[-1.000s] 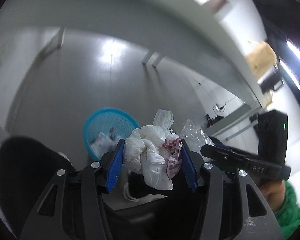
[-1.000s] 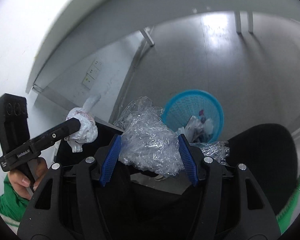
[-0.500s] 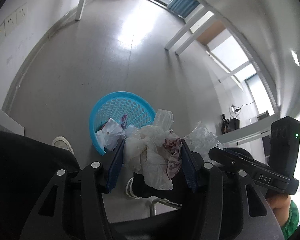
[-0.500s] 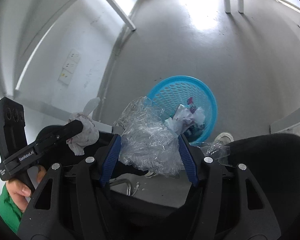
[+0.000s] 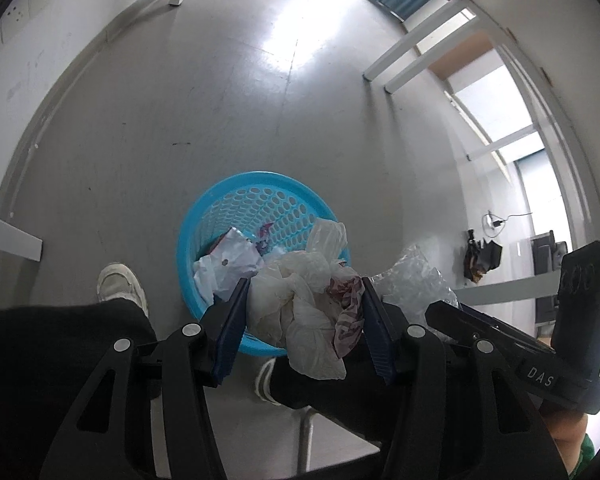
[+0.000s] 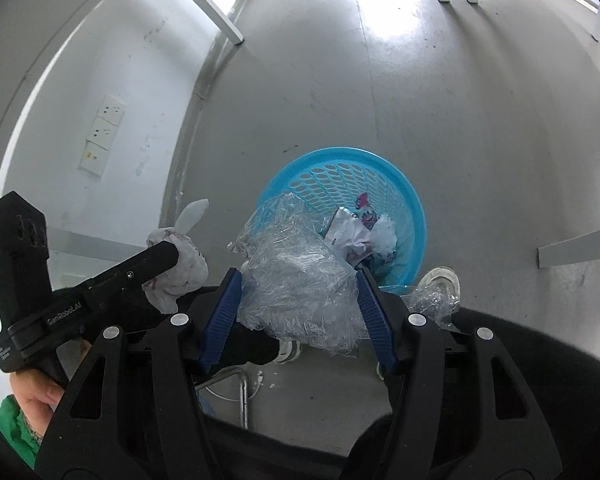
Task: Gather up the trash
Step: 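Open both tools to drop paper and wrap into the blue wastebasket, then raise both open tools back up toward the cup and tissue on the table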
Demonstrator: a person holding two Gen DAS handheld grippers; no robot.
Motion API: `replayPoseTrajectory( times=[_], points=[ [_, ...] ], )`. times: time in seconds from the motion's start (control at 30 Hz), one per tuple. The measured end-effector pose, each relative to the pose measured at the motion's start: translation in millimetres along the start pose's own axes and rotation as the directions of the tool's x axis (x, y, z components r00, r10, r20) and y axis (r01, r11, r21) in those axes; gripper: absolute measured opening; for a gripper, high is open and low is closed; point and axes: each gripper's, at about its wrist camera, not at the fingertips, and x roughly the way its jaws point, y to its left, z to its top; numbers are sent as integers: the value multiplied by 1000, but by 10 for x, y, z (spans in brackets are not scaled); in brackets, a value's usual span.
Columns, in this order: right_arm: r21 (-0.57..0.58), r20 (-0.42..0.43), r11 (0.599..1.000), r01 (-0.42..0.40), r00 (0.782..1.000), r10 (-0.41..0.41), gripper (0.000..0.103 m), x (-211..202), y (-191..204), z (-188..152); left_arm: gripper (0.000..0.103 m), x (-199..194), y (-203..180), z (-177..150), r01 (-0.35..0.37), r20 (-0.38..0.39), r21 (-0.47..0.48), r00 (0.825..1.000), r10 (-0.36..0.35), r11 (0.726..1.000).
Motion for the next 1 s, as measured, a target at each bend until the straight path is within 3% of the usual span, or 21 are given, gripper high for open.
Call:
replayPoseTrajectory(
  times=[0.43, 0.47, 0.53, 0.57, 0.7, 1.0],
  points=[
    [48, -67, 998, 29, 997, -26, 56, 413, -139, 196, 55, 246, 54, 134, -36, -50, -35, 998, 34, 999],
    [48, -64, 998, 33, 998, -30, 56, 413, -140, 197, 58, 260, 40, 141, -42, -50, -31, 998, 40, 999],
    [56, -52, 997, 53, 997, -50, 61, 423, -150, 198, 82, 272, 37, 154, -63, -35, -25, 997, 62, 998],
    [59, -48, 996, 60, 997, -57, 62, 428, -150, 199, 85, 257, 48, 162, -64, -19, -31, 998, 63, 997],
    [52, -35, 997, 60, 998, -58, 73, 433, -128, 204, 85, 233, 114, 180, -45, -10, -68, 999, 44, 997],
    [32, -23, 997, 70, 997, -69, 77, 381, -106, 156, 84, 148, 66, 110, -61, -8, -46, 998, 60, 997]
  ],
)
